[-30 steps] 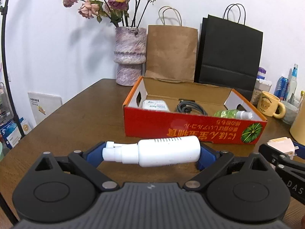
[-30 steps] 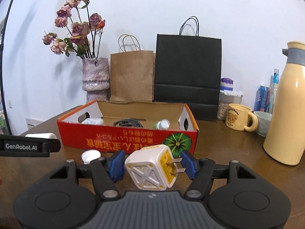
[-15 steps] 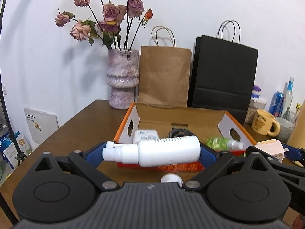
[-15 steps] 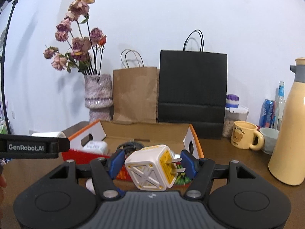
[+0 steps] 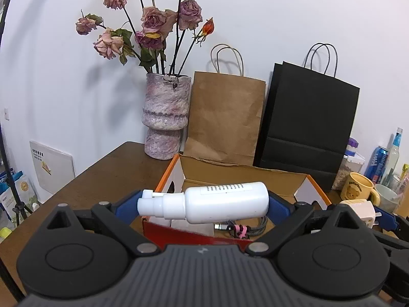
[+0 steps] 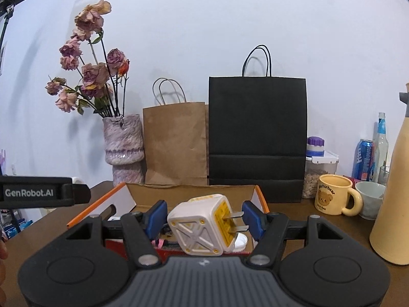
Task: Organize rigid objects
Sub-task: 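Carry the spray bottle and plug adapter into the red box with both grippers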
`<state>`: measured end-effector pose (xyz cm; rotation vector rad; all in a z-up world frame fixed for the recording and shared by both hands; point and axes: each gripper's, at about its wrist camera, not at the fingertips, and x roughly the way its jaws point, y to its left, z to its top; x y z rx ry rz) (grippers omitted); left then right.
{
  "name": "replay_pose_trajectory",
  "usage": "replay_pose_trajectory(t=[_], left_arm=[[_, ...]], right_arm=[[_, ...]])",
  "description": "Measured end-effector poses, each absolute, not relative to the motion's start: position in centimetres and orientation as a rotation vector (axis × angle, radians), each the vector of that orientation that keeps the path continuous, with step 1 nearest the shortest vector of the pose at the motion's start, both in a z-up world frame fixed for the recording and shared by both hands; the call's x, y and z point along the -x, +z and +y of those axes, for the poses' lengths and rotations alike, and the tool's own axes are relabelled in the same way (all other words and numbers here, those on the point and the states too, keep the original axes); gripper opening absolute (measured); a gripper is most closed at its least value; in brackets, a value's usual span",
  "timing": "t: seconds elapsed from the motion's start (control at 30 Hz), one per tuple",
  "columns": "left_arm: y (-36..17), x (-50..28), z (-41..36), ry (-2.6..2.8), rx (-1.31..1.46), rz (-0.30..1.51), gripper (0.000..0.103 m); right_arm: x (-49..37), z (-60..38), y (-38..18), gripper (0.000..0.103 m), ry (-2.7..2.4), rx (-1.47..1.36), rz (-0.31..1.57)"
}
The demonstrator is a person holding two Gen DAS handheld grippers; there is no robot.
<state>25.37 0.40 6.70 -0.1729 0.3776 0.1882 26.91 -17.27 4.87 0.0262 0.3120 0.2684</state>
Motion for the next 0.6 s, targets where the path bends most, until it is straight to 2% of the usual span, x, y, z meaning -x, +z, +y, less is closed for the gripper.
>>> replay_pose_trajectory(t=[0.6], left_arm=[[5.9,-31.5,2.7,0.212,0.124,0.370,0.100]], right_arm=[[-33.6,-17.3,3.7,0.064,0.305,-0.040,0.339]])
